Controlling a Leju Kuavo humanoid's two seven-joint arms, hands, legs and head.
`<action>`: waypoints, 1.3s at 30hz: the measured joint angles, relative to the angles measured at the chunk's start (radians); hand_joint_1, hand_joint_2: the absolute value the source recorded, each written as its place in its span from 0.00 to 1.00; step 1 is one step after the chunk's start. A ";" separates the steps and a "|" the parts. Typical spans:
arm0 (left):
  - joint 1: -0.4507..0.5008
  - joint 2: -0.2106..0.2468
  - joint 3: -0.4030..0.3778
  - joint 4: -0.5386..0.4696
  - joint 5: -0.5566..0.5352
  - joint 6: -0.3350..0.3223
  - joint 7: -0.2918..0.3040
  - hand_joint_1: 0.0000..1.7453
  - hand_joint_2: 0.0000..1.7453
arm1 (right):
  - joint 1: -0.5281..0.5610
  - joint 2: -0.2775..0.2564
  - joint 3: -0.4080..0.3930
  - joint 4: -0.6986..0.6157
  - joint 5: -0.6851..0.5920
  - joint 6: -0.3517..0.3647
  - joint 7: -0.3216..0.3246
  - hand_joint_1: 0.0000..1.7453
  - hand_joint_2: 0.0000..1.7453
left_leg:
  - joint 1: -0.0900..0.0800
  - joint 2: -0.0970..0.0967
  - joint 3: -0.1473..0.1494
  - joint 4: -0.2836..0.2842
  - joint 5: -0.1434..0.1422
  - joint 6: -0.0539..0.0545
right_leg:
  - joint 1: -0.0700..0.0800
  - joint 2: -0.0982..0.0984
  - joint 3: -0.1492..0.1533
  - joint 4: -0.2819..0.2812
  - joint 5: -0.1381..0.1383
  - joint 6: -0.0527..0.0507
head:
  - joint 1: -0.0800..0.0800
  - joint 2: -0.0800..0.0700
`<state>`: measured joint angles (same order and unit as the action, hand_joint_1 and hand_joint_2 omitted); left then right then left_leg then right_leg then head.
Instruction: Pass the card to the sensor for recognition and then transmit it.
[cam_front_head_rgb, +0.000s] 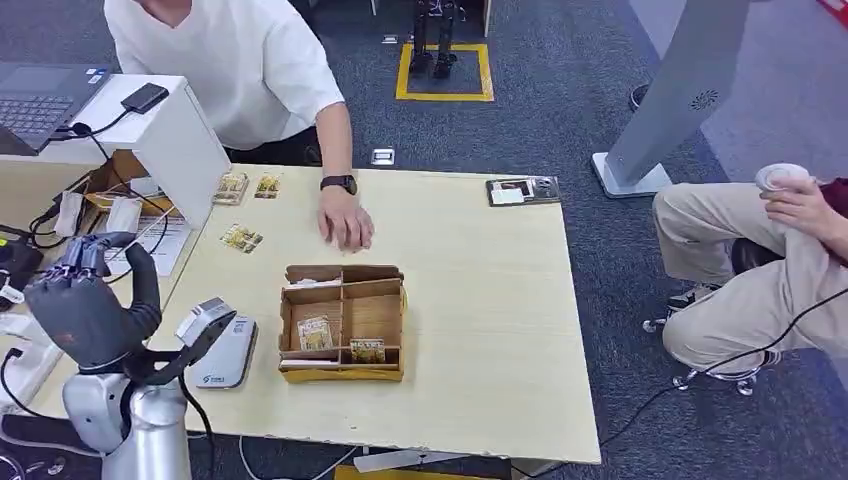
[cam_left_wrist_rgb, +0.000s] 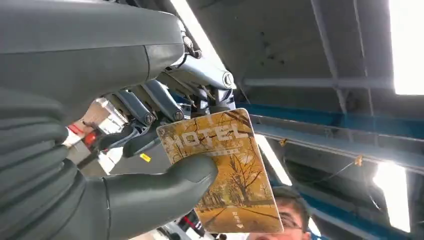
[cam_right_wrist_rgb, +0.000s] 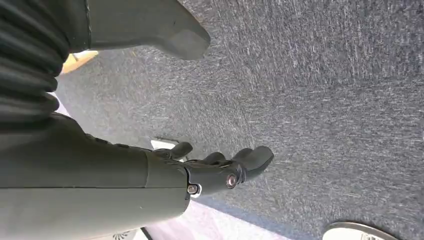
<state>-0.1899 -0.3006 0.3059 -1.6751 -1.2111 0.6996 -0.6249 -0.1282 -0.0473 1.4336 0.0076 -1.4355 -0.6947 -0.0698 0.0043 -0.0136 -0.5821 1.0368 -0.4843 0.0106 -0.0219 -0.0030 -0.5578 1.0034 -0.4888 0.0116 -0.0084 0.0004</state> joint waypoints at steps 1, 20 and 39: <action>0.000 0.000 0.000 0.001 -0.015 0.000 0.011 1.00 1.00 | 0.000 0.001 0.000 0.000 -0.002 0.000 0.000 0.00 1.00 | 0.000 0.000 0.000 0.000 0.000 0.000 | 0.000 0.000 0.000 0.000 0.000 0.000 | 0.000 0.000; 0.005 0.000 0.039 0.090 -0.110 0.000 0.131 1.00 1.00 | 0.002 0.005 0.000 0.000 -0.025 0.000 0.000 0.00 1.00 | 0.000 0.000 -0.001 0.000 0.000 0.000 | 0.000 0.000 0.000 0.000 0.000 0.000 | 0.000 0.000; 0.109 0.019 0.041 0.234 -0.243 0.000 0.329 1.00 1.00 | 0.012 0.005 -0.001 0.000 -0.050 0.000 -0.003 0.00 1.00 | 0.000 0.000 -0.002 0.000 0.000 0.000 | 0.000 0.000 -0.001 0.000 -0.001 0.000 | 0.000 0.000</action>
<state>-0.0811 -0.2819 0.3468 -1.4408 -1.4542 0.7000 -0.2960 -0.1166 -0.0423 1.4328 0.0076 -1.4855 -0.6947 -0.0725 0.0042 -0.0140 -0.5838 1.0368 -0.4847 0.0105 -0.0221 -0.0033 -0.5589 1.0033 -0.4894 0.0121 -0.0084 0.0000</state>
